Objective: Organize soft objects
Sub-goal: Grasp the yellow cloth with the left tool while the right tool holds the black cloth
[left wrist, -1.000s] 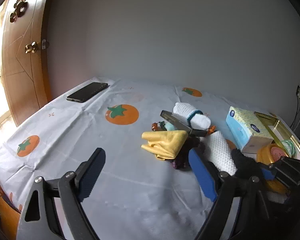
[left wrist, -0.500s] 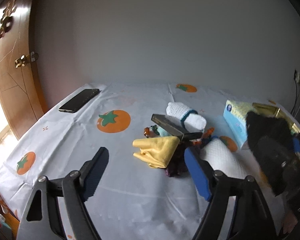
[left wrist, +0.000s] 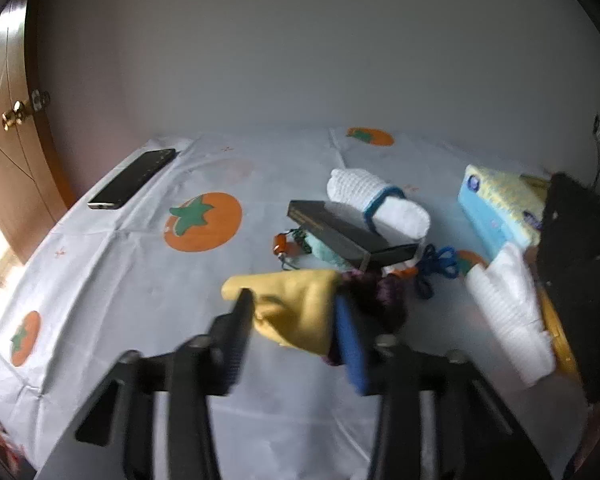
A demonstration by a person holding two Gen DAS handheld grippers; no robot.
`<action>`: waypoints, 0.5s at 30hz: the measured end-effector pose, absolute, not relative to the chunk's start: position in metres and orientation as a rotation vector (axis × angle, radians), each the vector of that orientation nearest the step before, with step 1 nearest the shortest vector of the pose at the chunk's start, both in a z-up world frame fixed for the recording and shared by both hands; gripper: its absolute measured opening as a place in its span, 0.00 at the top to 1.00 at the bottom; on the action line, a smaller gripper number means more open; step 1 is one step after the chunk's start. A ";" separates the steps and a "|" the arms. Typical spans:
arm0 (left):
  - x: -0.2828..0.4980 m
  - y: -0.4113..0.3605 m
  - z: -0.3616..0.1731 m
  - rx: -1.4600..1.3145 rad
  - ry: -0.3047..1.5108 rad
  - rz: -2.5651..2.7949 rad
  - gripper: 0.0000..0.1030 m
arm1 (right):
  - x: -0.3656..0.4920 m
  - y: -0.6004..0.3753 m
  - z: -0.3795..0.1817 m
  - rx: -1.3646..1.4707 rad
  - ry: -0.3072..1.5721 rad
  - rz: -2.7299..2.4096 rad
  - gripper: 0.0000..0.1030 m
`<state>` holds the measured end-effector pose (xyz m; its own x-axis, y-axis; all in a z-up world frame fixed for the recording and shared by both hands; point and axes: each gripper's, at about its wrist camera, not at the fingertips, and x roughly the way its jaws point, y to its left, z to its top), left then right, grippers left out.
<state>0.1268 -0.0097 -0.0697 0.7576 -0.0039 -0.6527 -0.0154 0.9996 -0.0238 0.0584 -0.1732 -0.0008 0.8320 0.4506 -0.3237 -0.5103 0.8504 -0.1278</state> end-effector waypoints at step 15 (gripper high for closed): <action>0.101 0.002 -0.060 -0.103 0.557 -0.011 0.94 | 0.063 -0.194 0.000 -0.093 0.290 0.509 0.75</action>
<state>0.1010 0.0019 -0.0595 0.8490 -0.0382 -0.5269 -0.0178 0.9947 -0.1008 0.0630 -0.1941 0.0004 0.8332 0.4666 -0.2966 -0.4929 0.8699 -0.0163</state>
